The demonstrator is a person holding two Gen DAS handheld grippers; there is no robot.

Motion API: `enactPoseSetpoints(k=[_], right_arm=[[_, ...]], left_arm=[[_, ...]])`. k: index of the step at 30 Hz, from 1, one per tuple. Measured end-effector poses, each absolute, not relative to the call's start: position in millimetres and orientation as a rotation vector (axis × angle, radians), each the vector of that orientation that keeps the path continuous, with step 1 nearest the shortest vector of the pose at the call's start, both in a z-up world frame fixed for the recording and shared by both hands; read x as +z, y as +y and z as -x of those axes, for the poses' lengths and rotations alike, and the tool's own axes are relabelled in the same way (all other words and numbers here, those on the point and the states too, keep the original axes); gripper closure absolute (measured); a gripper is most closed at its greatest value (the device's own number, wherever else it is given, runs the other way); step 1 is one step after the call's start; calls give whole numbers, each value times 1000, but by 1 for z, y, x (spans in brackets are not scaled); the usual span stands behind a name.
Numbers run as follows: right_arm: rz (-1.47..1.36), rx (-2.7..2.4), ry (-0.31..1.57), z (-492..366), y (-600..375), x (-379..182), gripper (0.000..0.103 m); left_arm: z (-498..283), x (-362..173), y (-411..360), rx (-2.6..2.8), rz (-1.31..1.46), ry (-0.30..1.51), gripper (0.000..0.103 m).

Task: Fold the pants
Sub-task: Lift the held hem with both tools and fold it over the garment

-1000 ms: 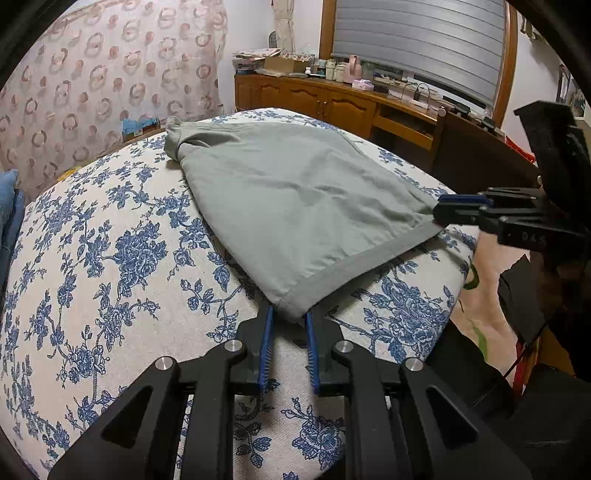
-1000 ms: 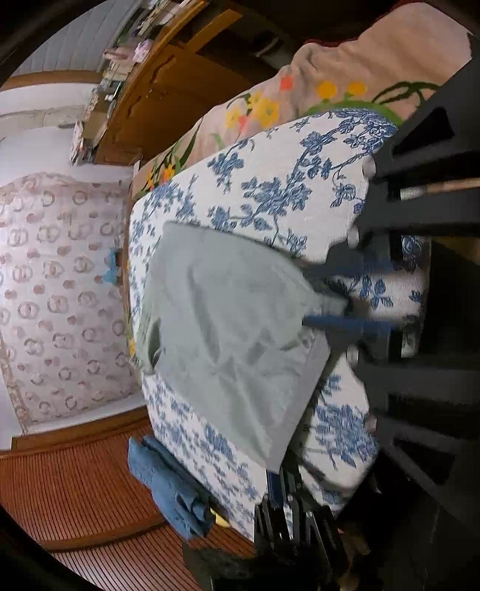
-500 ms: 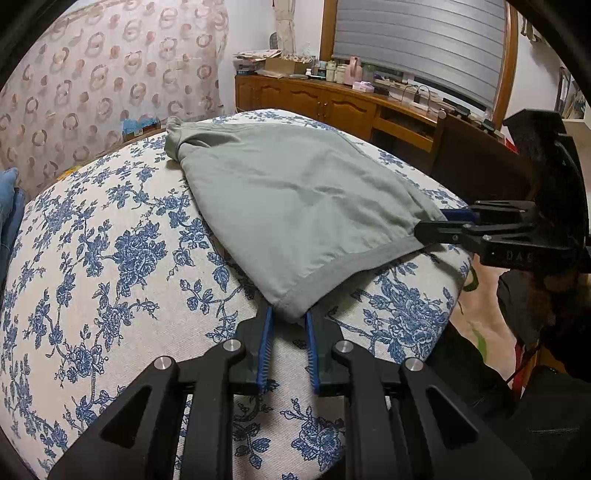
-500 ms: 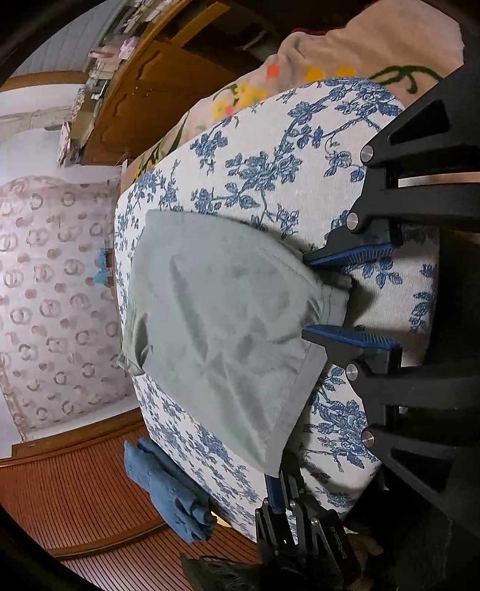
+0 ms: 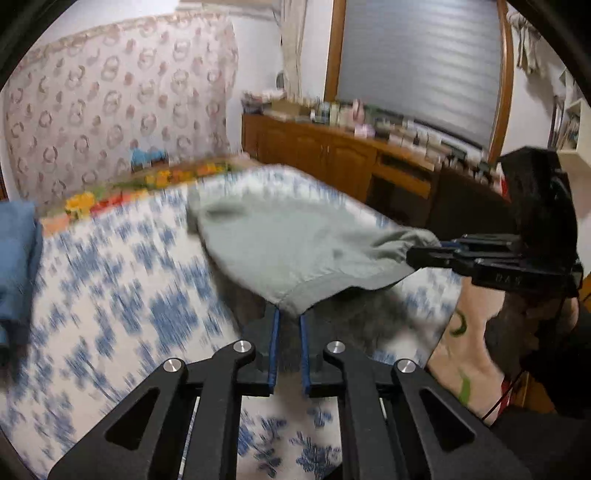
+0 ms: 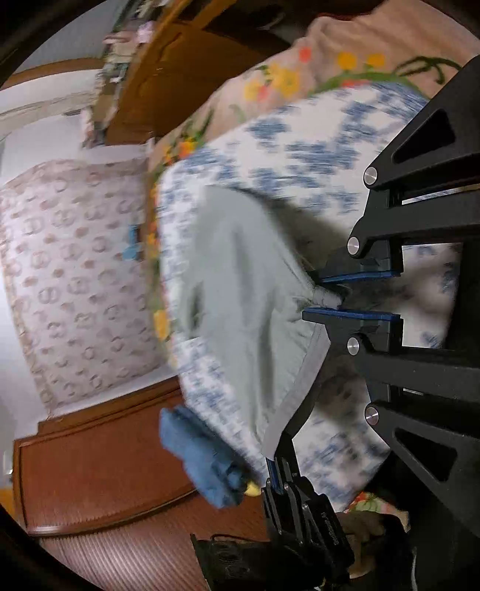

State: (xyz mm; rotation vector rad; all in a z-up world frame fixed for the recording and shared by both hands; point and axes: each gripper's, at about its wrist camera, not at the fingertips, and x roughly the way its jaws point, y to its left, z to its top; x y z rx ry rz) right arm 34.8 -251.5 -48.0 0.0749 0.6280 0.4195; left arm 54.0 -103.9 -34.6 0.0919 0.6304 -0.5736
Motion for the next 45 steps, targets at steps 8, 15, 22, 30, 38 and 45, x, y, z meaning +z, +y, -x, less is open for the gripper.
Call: enactPoseSetpoints(k=[8,15,22,30,38,45], right_arm=[[-16,466,391,-30,-244,57,91],[10,536,247,-16,-233,128,91],[11,589,318,-38,-217,115,91],[117,532,373,-130,-188,135,92],[110,463,182,-156,-180,208,92],[137,577,599,-147,-167,67,92]], left_arm=[[-52,78,-87,-537,-136,420,95],[-47,149,-59,-460,-151,302,95],[-76,113,-34,-410,-113,396,95],[-164,118,-35,-296,-156,353,95],[-176,159,-32,-269,-193,257,95],[-143,-3,-17,-303,-153,590,95]])
